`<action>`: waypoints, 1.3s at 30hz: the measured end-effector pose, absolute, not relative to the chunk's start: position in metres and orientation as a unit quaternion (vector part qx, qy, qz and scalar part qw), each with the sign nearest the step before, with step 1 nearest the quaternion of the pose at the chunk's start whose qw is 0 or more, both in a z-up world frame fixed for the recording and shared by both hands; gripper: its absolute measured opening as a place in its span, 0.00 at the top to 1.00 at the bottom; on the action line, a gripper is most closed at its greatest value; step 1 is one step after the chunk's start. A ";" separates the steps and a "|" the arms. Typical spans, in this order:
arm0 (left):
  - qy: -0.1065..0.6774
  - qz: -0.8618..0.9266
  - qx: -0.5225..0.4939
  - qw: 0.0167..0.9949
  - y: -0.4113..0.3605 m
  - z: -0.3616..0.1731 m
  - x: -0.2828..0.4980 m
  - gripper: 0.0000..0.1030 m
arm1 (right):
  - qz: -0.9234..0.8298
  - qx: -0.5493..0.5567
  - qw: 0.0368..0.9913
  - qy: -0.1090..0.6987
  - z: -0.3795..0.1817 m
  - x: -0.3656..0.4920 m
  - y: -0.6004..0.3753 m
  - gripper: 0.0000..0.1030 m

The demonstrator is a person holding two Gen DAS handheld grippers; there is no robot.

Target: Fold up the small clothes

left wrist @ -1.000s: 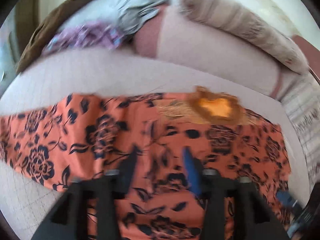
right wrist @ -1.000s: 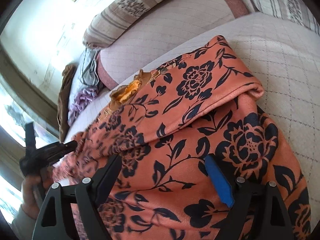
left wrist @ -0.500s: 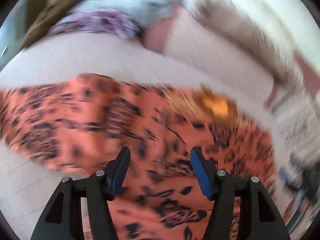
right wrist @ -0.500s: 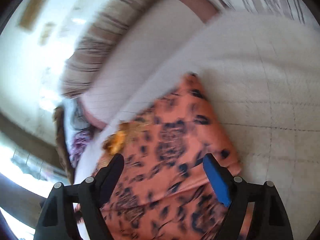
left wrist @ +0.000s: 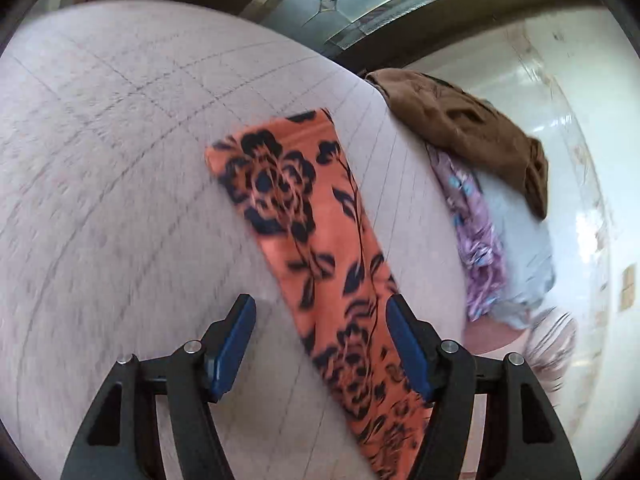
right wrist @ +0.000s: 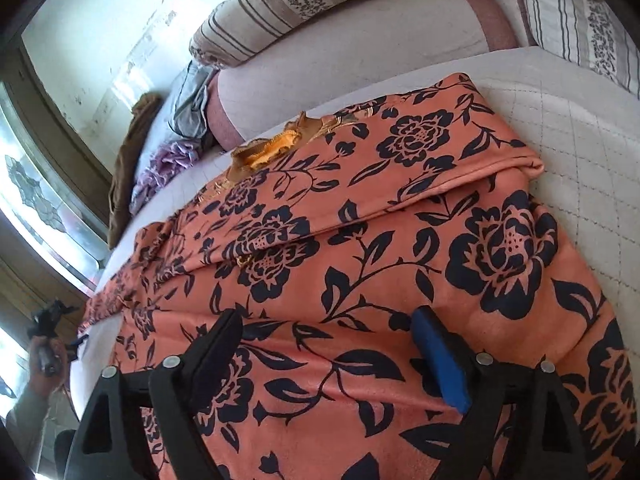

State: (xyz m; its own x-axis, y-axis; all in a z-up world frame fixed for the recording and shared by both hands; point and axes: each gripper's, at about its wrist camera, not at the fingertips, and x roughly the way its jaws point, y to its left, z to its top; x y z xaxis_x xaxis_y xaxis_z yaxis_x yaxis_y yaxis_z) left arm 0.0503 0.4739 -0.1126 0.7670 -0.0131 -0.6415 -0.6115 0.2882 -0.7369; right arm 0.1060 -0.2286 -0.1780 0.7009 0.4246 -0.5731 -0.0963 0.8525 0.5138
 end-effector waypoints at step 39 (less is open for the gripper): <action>0.424 -0.138 -0.073 0.892 -0.001 -0.037 0.177 0.18 | 0.160 0.269 0.887 0.340 -0.176 0.102 -0.228 0.14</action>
State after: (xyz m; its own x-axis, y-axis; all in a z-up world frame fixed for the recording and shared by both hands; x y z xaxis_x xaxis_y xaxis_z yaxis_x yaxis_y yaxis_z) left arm 0.1767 -0.0010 -0.0369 0.6030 -0.3083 -0.7358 0.1841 0.9512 -0.2477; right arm 0.1018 -0.2280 -0.1762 0.7174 0.4665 -0.5174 -0.1009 0.8045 0.5854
